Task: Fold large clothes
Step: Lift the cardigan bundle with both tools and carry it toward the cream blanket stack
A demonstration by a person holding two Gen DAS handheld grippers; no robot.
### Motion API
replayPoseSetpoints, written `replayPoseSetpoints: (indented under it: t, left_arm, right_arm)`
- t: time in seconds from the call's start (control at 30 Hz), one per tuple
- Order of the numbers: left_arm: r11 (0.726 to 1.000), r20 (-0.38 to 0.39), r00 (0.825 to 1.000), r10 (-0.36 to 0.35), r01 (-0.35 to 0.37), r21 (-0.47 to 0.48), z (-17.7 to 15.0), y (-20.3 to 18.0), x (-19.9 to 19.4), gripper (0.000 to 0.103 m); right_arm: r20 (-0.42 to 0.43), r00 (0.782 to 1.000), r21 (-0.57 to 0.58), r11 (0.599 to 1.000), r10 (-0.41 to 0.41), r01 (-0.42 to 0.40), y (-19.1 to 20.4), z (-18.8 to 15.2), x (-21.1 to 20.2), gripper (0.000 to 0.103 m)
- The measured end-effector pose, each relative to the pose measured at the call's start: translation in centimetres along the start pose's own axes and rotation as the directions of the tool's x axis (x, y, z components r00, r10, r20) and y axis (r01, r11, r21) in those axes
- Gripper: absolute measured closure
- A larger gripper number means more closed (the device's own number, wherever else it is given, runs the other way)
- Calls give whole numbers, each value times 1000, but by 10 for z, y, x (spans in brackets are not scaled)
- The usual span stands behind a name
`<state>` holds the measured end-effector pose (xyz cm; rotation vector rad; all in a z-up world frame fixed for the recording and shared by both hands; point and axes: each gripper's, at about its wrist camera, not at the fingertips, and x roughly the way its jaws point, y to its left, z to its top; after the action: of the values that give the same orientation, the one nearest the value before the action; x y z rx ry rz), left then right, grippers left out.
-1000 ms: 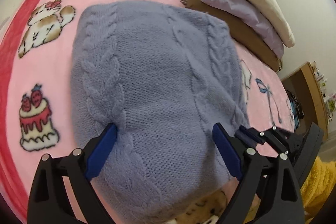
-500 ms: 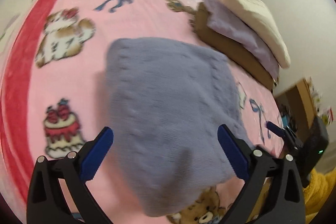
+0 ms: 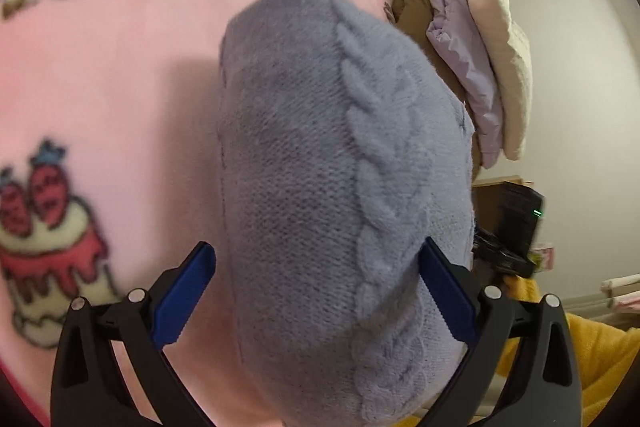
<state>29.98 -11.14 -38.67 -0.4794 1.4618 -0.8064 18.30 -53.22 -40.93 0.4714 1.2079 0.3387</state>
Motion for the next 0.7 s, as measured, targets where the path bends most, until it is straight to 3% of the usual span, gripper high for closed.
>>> replayPoseSetpoints:
  t: [0.1, 0.23, 0.5, 0.53, 0.6, 0.63, 0.7]
  left_arm:
    - [994, -42, 994, -100, 99, -42, -1, 16, 7, 4]
    - [971, -89, 972, -217, 206, -120, -4, 33, 17, 4]
    - [987, -127, 979, -162, 158, -36, 1, 3, 42, 4]
    - [987, -126, 980, -157, 152, -43, 2, 2, 46, 4]
    - [991, -103, 987, -125, 118, -69, 2, -2, 50, 4]
    - [993, -94, 991, -98, 91, -74, 1, -7, 51, 6]
    - [998, -71, 997, -35, 31, -56, -1, -21, 48, 17]
  right_arm:
    - [-74, 993, 68, 994, 92, -87, -12, 2, 20, 8]
    - [-133, 965, 159, 966, 224, -203, -18, 0, 36, 8]
    - [-210, 963, 121, 982, 166, -143, 6, 14, 71, 8]
    - [-207, 966, 117, 984, 157, -135, 9, 14, 72, 11]
    - [-192, 972, 106, 988, 135, -116, 15, 13, 70, 37]
    - [-178, 977, 122, 988, 115, -94, 18, 13, 66, 42]
    - [-164, 983, 134, 989, 87, -65, 26, 11, 60, 53]
